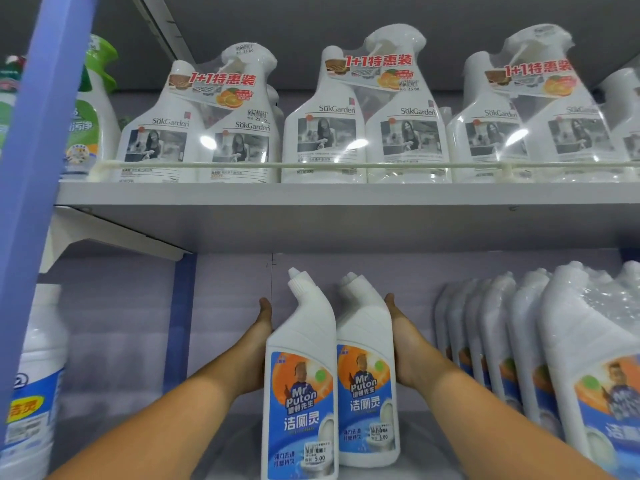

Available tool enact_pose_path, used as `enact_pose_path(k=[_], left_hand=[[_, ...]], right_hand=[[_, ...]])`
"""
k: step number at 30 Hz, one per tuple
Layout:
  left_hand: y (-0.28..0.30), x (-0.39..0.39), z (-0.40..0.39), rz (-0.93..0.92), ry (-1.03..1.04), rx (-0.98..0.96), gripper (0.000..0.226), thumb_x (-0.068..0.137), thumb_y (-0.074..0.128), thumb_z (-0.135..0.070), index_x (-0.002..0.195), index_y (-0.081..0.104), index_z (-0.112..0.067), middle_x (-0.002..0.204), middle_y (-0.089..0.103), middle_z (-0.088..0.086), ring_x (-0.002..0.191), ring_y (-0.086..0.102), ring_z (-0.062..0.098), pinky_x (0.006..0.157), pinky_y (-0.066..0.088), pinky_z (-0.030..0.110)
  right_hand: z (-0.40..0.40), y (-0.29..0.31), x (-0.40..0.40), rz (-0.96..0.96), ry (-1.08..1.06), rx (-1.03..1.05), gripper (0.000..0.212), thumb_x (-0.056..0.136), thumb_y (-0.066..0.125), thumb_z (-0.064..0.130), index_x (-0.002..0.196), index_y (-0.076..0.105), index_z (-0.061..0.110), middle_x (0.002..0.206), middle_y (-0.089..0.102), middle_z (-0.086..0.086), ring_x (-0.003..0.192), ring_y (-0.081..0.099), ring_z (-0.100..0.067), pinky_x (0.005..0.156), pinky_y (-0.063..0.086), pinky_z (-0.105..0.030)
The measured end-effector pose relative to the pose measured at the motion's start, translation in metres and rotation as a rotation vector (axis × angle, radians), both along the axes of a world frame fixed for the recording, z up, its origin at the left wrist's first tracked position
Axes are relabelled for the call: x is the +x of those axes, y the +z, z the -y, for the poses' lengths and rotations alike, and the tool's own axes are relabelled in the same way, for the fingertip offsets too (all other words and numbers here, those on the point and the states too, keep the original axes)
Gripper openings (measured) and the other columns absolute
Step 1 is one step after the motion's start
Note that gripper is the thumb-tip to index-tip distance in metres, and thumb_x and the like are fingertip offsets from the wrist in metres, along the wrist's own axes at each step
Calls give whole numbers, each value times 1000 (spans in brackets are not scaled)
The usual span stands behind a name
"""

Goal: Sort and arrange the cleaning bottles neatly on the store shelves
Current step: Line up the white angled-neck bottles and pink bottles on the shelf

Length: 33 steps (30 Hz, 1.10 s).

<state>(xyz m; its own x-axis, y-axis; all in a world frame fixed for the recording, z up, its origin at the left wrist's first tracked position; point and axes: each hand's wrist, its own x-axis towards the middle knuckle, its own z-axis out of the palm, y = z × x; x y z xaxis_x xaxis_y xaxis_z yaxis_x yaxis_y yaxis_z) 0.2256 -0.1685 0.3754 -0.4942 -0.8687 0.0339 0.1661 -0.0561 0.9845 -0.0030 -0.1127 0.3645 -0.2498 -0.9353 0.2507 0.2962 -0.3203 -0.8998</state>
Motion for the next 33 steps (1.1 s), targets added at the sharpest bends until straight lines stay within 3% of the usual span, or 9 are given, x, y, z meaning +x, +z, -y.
enact_pose_path(k=[2,3,7,11,20,23,26,29,33], left_hand=[[3,3,-6,-20,52,-15,93,89,30,-83,133,59,-7,100,77,23,77,77,35,65,60,38],[4,4,-8,-30,81,-29,94,88,30,-84,137,54,-7,100,77,23,79,77,36,68,59,39],[-5,7,-25,16,122,-46,92,89,29,-84,108,70,-4,98,76,25,75,77,38,73,57,45],[-15,9,-34,28,120,-16,98,88,25,-85,114,72,-3,104,76,26,93,75,42,83,58,51],[-18,13,-44,18,79,-21,96,91,21,-82,116,71,-4,105,76,25,99,72,41,85,56,50],[-20,17,-52,1,67,-67,89,94,22,-78,107,70,-4,101,77,24,100,72,39,93,55,51],[-29,30,-64,78,260,-295,59,99,36,-66,93,67,-16,102,76,15,108,70,31,105,50,49],[-43,51,-76,109,433,-565,25,93,64,-52,103,68,-30,103,76,-7,99,73,17,92,60,47],[-55,56,-91,361,393,-638,34,80,83,-38,107,62,-32,105,70,-11,88,74,14,71,65,38]], right_hand=[[-5,5,2,-4,-43,26,86,92,30,80,129,67,12,124,69,-26,119,64,-42,110,45,-55],[-9,7,3,-11,-66,30,87,92,30,80,128,68,11,122,70,-25,118,65,-42,109,46,-56],[-23,1,14,-51,-93,53,83,94,27,78,126,67,13,116,73,-23,116,67,-40,106,49,-55],[-26,-7,19,-53,-98,71,84,94,25,79,127,67,14,116,73,-23,116,67,-40,106,49,-56],[-36,-10,26,-50,-131,122,84,95,22,78,122,68,13,115,73,-24,115,68,-39,105,50,-54],[-43,-8,26,-192,-271,166,70,99,26,70,107,67,14,98,77,-15,98,72,-31,100,55,-46],[-62,-8,25,-492,-459,182,44,102,41,58,99,62,18,98,72,-5,96,69,-23,100,54,-45],[-81,-21,21,-712,-396,151,32,91,72,43,113,61,22,108,73,0,96,72,-19,89,61,-43],[-88,-31,20,-781,-336,223,32,88,79,27,113,62,18,106,74,1,91,75,-17,79,64,-38]])
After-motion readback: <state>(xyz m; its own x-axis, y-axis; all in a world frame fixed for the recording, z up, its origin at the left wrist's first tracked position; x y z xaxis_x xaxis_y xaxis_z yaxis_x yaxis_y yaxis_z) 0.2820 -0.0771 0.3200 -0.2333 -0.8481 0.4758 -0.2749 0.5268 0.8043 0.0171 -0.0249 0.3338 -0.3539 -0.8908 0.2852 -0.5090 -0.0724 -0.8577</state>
